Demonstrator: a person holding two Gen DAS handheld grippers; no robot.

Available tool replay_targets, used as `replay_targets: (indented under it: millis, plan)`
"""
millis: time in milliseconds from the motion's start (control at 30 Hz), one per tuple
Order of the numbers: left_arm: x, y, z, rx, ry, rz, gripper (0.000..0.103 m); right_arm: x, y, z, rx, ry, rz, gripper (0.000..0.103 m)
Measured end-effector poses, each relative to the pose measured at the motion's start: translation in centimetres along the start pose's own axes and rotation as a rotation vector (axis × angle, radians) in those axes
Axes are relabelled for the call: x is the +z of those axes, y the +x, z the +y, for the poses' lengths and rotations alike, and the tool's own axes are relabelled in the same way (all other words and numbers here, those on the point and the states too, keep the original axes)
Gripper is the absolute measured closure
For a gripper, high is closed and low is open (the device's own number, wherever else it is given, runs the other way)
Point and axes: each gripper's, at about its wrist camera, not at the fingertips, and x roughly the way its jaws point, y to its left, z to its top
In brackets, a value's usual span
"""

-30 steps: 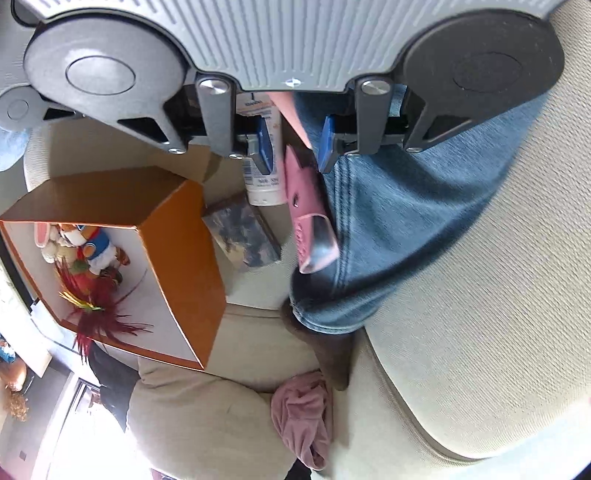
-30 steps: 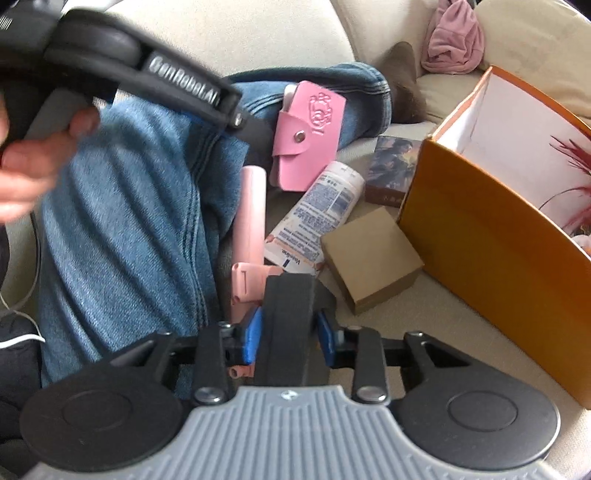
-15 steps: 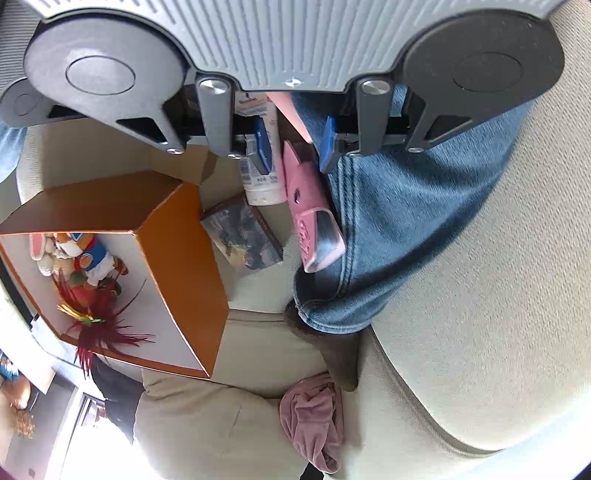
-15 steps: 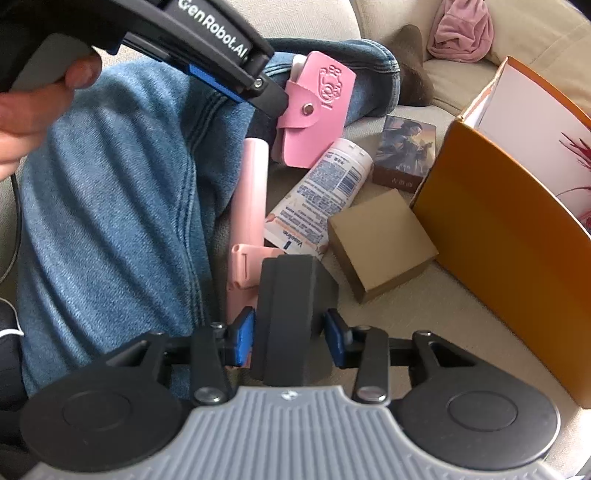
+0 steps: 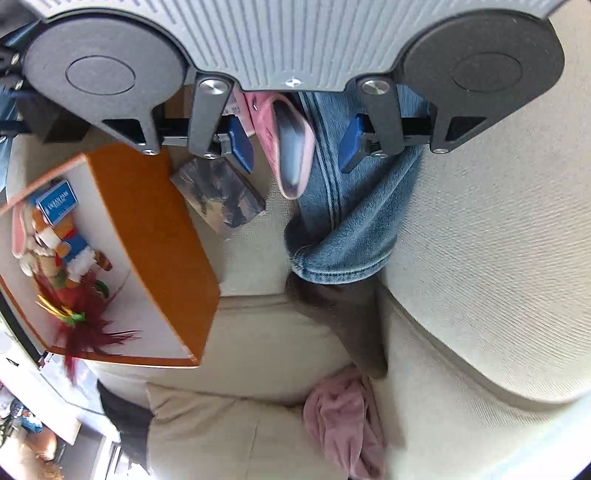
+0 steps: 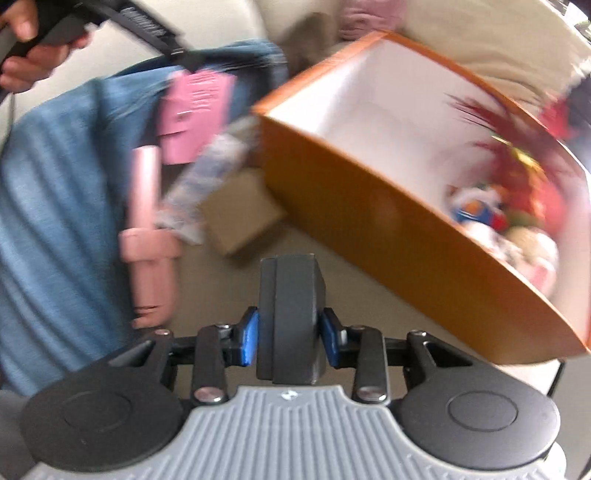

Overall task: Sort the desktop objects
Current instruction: 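Grasp the pink card wallet with the left tool while the right grasps a black case, then carry the wallet and black case over the box with both tools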

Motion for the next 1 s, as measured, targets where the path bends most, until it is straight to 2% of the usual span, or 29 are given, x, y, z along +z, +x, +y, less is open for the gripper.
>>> replay_targets:
  millis: [167, 267, 400, 467, 533, 667, 800, 933, 1000]
  plan:
    - [1.4, 3.2, 0.9, -0.064, -0.013, 0.111, 0.044, 0.0, 0.7, -2.6, -0.017, 0.090, -0.005, 0.065]
    - [1.9, 3.8, 1.0, -0.066, -0.002, 0.132, 0.045, 0.1, 1.0, -3.0, -0.012, 0.105, -0.001, 0.065]
    - [2.3, 4.1, 0.7, -0.061, 0.003, 0.173, 0.065, 0.4, 1.6, -3.6, 0.011, 0.116, 0.020, 0.065]
    - [2.3, 4.0, 0.2, -0.082, 0.020, 0.203, 0.069, 0.2, 1.5, -4.1, 0.014, 0.115, 0.026, 0.065]
    - [2.1, 3.9, -0.6, -0.045, 0.057, 0.212, 0.072, 0.0, 1.7, -4.4, -0.002, 0.118, 0.033, 0.067]
    - [2.1, 4.1, -0.8, -0.021, 0.045, 0.228, 0.074, -0.3, 2.0, -4.9, 0.014, 0.132, 0.029, 0.067]
    - [1.6, 3.5, -0.6, -0.059, 0.016, 0.279, 0.074, -0.5, 2.1, -5.4, 0.036, 0.150, 0.022, 0.067]
    - [0.5, 2.9, -0.8, -0.060, -0.014, 0.262, 0.076, -0.8, 2.1, -5.9, 0.053, 0.177, 0.001, 0.067]
    - [-0.4, 3.3, -1.3, -0.081, -0.018, 0.293, 0.076, -0.9, 2.0, -6.0, 0.060, 0.191, -0.007, 0.067]
